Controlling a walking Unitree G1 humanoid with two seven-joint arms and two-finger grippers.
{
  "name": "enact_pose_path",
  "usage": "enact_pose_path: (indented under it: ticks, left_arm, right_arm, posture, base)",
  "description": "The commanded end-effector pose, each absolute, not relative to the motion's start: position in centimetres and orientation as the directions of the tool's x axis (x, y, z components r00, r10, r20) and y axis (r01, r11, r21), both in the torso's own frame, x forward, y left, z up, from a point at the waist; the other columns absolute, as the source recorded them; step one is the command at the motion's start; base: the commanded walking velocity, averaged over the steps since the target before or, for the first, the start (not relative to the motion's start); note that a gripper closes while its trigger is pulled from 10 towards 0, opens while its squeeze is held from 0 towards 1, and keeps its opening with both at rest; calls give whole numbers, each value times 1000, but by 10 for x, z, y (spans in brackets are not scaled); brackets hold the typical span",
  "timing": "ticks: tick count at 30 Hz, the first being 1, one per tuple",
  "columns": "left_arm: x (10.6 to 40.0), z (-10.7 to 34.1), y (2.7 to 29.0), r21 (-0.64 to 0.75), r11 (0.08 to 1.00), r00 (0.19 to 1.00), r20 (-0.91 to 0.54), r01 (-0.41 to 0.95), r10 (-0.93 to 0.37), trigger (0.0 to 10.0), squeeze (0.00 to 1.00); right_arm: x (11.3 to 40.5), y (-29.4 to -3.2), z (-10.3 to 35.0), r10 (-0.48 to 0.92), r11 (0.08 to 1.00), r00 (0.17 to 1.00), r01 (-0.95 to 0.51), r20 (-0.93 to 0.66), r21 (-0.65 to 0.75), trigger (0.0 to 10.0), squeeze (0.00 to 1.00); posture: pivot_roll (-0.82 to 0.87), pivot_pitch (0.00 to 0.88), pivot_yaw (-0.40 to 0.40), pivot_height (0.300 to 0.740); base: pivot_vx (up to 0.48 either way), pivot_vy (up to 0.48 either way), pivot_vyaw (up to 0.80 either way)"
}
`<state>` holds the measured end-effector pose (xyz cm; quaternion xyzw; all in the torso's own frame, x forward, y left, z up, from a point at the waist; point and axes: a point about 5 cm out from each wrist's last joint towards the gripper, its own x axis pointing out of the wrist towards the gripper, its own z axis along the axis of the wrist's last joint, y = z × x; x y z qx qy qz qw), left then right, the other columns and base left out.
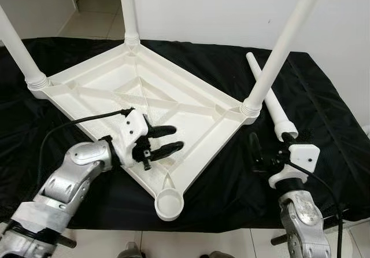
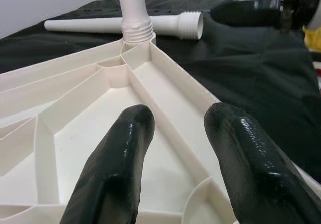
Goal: Building children table
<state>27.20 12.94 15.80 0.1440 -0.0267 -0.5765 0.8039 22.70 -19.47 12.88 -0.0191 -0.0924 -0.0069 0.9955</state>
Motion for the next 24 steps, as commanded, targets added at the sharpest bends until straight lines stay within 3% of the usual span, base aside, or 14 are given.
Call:
enact_pose_path:
  ticks: [1, 13, 24]
  left_arm:
    - [249, 150, 128, 207, -235, -170, -287, 950, -943, 10000, 0]
    - [256, 139, 137, 231, -287, -178, -400, 930, -899, 10000, 0]
    - [251, 147, 150, 187, -383, -264, -459, 905, -848, 10000, 0]
  right_arm:
    - [226, -198, 131, -16, 999, 980, 25, 197, -43, 10000, 0]
    - [226, -191, 130, -5, 999, 981, 11, 193, -31, 10000, 0]
    - [223, -191, 126, 3, 1000, 984, 3, 180, -31, 10000, 0]
  posture:
    - [-3, 0, -35, 740]
    - [-3, 6, -36, 740]
    - [20, 22, -21, 740]
  base:
    - [0, 0, 0]
    - [0, 0, 0]
    - [0, 0, 0]
